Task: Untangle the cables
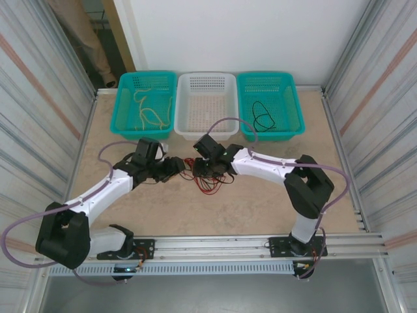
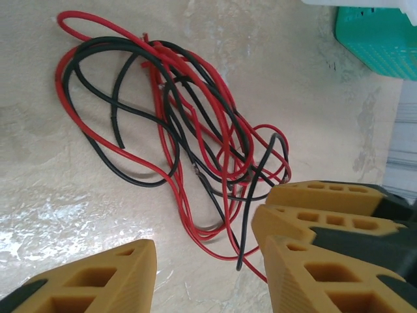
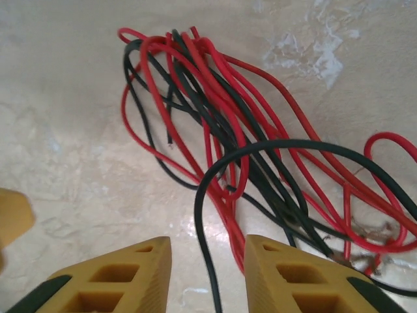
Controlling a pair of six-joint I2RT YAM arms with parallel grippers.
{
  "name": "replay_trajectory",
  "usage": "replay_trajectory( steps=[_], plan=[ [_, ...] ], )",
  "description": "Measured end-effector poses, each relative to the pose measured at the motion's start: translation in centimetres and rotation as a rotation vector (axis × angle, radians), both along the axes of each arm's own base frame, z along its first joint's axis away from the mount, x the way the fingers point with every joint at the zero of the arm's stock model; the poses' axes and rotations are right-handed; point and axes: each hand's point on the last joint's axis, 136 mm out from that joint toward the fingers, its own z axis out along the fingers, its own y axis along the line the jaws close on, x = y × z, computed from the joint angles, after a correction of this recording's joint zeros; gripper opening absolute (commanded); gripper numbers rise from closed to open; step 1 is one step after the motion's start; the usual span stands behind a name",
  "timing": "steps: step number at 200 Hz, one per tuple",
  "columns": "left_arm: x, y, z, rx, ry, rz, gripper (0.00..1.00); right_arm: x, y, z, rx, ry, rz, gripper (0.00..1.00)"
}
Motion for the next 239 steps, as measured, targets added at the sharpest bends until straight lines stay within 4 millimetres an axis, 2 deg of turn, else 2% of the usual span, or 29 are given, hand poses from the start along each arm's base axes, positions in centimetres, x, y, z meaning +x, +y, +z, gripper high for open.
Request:
replay_trajectory(
  steps=[22,38,93,119,161,168,182,190,229,239],
  plan=[
    [0.9,0.2,-0.3,-0.008,0.010,0.021,0.42,0.0,-0.5,-1.5,-0.038,0.034,-0.029,0.09],
    [1.7,-0.4,-0.8,-0.005,0.022,0.016,0.40,-0.1,-1.0,-2.2,-0.060,0.058,-0.052,0.07],
    [4.6,-3.4,-2.0,0.003,0.032,-0.027,0.36,-0.6,-1.6,-2.7,-0.074,0.079,-0.074,0.04],
    [5.6,-3.6,-2.7,0.013,0.037,-0.018,0.30,-0.6,-1.6,-2.8,-0.074,0.081,-0.077,0.03],
    [6.2,-3.4,-3.9,0.050,0.060,0.002,0.29,-0.6,-1.6,-2.5,-0.067,0.077,-0.080,0.03],
    [6.3,-3.4,-3.9,0.052,0.060,0.003,0.26,-0.6,-1.6,-2.4,-0.066,0.076,-0.078,0.03],
    [6.6,-3.5,-4.0,0.053,0.061,0.003,0.13,-0.6,-1.5,-2.2,-0.061,0.073,-0.077,0.03],
    [6.8,-3.6,-4.1,0.050,0.066,0.008,0.08,-0.6,-1.5,-2.1,-0.059,0.071,-0.077,0.03],
    [6.9,-3.8,-4.3,0.054,0.069,0.001,0.10,-0.7,-1.6,-1.8,-0.052,0.066,-0.078,0.04],
    [6.9,-3.9,-4.3,0.053,0.068,0.000,0.05,-0.7,-1.6,-1.6,-0.050,0.064,-0.078,0.04]
  ],
)
